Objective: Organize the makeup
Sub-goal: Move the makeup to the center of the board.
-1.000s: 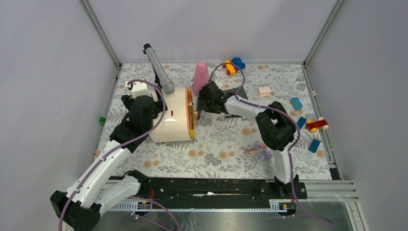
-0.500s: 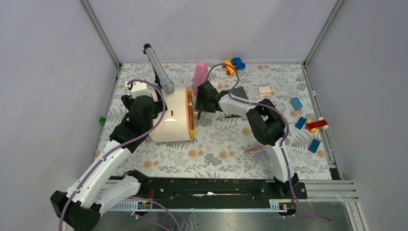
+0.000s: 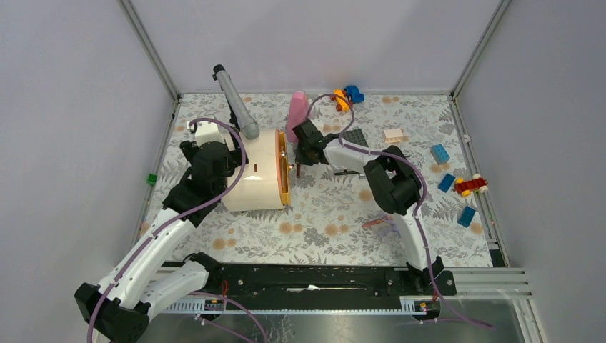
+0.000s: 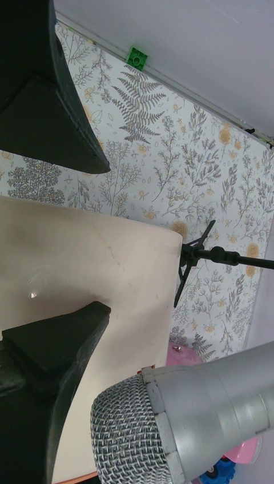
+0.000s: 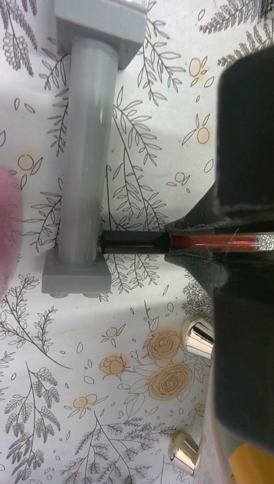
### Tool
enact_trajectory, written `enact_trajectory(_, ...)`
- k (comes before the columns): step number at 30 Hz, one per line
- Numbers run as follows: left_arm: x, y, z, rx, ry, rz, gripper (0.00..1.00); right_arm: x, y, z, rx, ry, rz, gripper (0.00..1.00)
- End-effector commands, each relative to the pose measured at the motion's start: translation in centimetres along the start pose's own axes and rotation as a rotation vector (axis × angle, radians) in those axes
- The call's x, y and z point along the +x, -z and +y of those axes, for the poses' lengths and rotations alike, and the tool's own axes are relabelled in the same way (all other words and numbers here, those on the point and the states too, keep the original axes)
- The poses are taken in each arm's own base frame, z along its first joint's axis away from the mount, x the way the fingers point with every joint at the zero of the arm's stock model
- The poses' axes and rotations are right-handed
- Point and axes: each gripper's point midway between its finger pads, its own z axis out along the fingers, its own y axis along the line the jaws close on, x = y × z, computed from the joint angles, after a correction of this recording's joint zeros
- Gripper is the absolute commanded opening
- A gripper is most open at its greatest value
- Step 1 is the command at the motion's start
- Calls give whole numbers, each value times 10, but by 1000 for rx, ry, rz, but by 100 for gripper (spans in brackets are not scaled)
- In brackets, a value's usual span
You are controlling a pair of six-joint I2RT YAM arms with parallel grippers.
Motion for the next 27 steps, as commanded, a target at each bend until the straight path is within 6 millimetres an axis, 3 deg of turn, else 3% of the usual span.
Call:
enact_trajectory(1, -8, 4, 3, -5, 5, -8, 99, 10, 13, -39, 122, 36, 17, 3)
enact_trajectory(5, -9, 4, 4, -4, 5, -10, 99, 21, 47, -60, 140, 63, 19, 0)
enact_trajectory(11, -10, 5, 4, -2, 8, -12, 99, 40, 117, -81, 55, 59, -21, 0)
enact_trajectory(16, -11, 5, 5, -4, 9, -13, 99, 52, 161, -118, 102, 18, -102, 0)
enact_trajectory(20, -11, 5, 5, -5, 9, -13, 99, 54, 178, -166, 268, -30, -169, 0)
enact_trajectory(24, -11, 5, 5, -6, 9, -13, 99, 62, 185, -222, 485, -90, -168, 0)
enact_trajectory(27, -10, 5, 5, -3, 9, -11, 99, 63, 184, -249, 540, -199, -198, 1)
